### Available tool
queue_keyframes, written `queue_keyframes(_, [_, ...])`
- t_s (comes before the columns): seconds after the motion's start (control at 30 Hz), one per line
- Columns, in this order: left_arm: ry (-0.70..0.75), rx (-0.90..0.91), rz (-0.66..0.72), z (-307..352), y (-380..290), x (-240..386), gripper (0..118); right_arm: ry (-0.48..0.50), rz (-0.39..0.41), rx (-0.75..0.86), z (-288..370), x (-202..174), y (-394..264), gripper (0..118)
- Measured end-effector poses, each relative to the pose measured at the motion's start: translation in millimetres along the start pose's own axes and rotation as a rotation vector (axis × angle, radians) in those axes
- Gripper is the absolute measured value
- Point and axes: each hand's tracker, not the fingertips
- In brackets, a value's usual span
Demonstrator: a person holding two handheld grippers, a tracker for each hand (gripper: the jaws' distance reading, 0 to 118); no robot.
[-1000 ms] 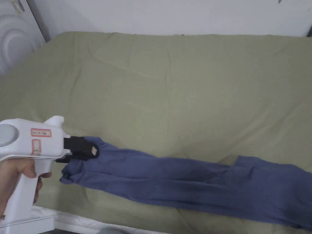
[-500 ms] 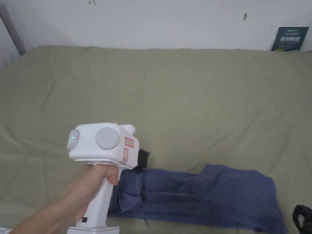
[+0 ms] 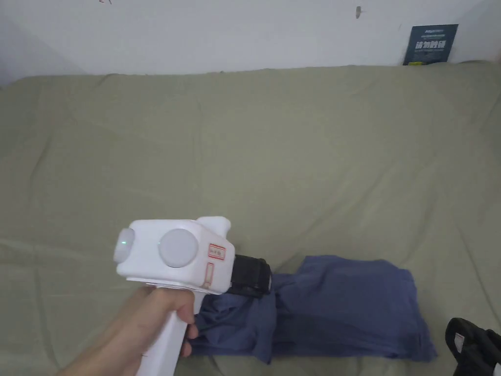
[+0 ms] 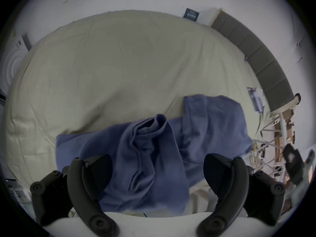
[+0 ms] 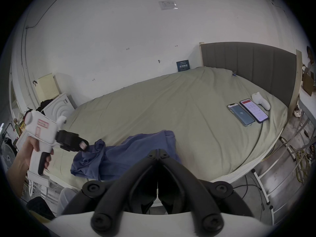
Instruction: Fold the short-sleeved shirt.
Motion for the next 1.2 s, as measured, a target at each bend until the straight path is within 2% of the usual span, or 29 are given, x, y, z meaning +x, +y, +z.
queue_keyframes(0.07, [-0.007, 0.057, 0.076, 24.6, -6.5, -23.2, 99, 0.020, 0.010, -0.009, -3.8, -6.2, 0.4, 0])
queue_keyframes(0.1, [-0.025, 0.080, 0.113, 32.7, -10.7, -39.4, 77, 0.028, 0.021, -0.012, -4.9, -9.5, 0.1, 0])
queue_keyframes(0.13, [-0.053, 0.087, 0.121, 36.4, -14.2, -56.3, 10, 0.036, 0.030, -0.014, -5.9, -12.6, -0.2, 0])
queue_keyframes(0.17, [-0.056, 0.065, 0.142, 32.9, -16.8, -68.8, 0, 0.044, 0.033, -0.019, -7.0, -14.4, -0.2, 0])
queue_keyframes(0.2, [-0.045, 0.096, 0.196, 28.0, -21.1, -79.9, 0, 0.054, 0.036, -0.025, -8.3, -16.3, -0.4, 0])
queue_keyframes(0.27, [-0.040, 0.034, 0.197, 9.8, -26.8, -93.9, 0, 0.064, 0.036, -0.034, -10.1, -19.7, -1.6, 0])
queue_keyframes(0.4, [-0.233, 0.014, 0.297, -30.5, -31.4, -84.8, 0, 0.060, 0.046, -0.052, -10.5, -23.0, -4.4, 0])
queue_keyframes(0.5, [-0.393, -0.032, 0.314, -72.4, -25.0, -62.3, 0, 0.052, 0.044, -0.064, -8.2, -21.2, -5.2, 0])
queue_keyframes(0.6, [-0.470, -0.087, 0.315, -104.9, -30.4, -31.8, 0, 0.030, 0.050, -0.073, -7.1, -17.1, -6.6, 0])
queue_keyframes(0.8, [-0.439, -0.077, 0.314, -108.3, -30.0, -22.6, 0, 0.015, 0.038, -0.094, -7.9, -10.0, -7.9, 0])
queue_keyframes(0.93, [-0.373, 0.039, 0.200, -42.0, -20.2, -34.6, 0, 0.033, 0.040, -0.091, -10.1, -14.1, -4.6, 0])
queue_keyframes(1.0, [-0.360, 0.089, 0.196, 0.7, -20.5, -52.8, 0, 0.045, 0.051, -0.091, -13.4, -20.4, -2.9, 0])
queue_keyframes(1.13, [-0.159, 0.185, 0.179, 56.8, -44.5, -101.8, 0, 0.077, 0.078, -0.090, -19.6, -35.6, -0.5, 0])
queue_keyframes(1.2, [-0.084, 0.148, 0.232, 57.2, -59.6, -131.0, 0, 0.086, 0.085, -0.088, -22.6, -43.3, -0.7, 0])
